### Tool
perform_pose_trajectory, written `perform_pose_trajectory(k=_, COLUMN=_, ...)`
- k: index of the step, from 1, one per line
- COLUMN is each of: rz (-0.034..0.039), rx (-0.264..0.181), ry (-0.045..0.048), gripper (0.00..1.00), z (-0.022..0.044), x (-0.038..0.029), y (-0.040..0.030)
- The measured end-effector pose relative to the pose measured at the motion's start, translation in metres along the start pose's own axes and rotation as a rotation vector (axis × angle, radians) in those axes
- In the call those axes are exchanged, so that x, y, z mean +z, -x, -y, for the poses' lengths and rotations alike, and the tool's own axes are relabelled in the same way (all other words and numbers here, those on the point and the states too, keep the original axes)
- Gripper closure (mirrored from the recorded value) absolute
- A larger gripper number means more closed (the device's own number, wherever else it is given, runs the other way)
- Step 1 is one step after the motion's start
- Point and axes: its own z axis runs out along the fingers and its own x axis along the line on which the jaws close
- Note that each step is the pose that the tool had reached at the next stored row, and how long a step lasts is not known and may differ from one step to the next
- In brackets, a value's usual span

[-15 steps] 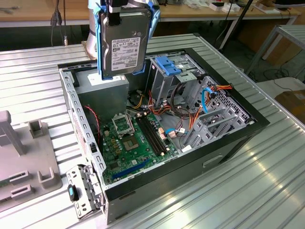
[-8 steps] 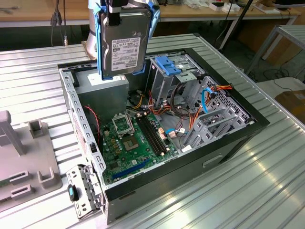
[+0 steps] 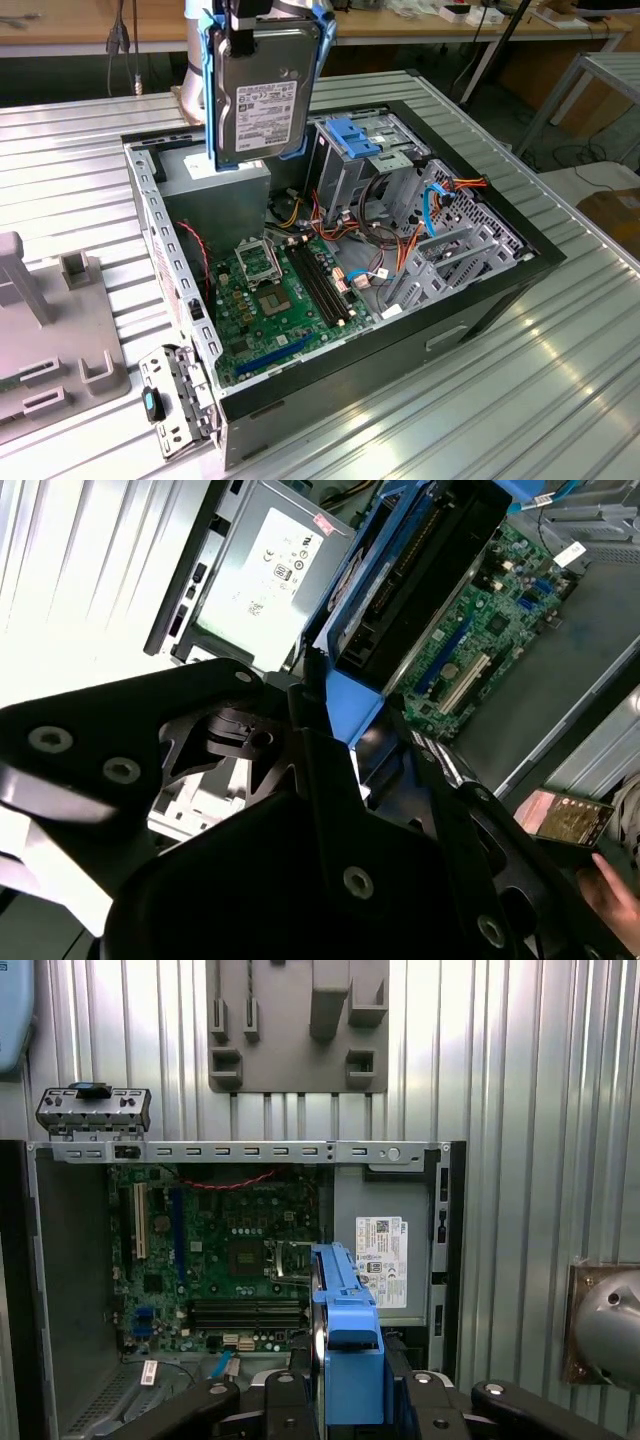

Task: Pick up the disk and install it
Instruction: 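Pick up the disk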

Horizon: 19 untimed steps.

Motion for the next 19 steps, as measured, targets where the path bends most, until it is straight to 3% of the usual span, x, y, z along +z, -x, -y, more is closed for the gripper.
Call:
perform_pose_trajectory(k=6, rz=-0.0001, rx=0.000, ry=0.0001, gripper=0.64, z=0.0001, x=-0.0002, y=-0.0093)
perform_pose_trajectory(k=19, rz=-0.0001, rx=0.000, ry=0.0001, gripper=0.64, z=0.0001, x=-0.0002, y=-0.0121)
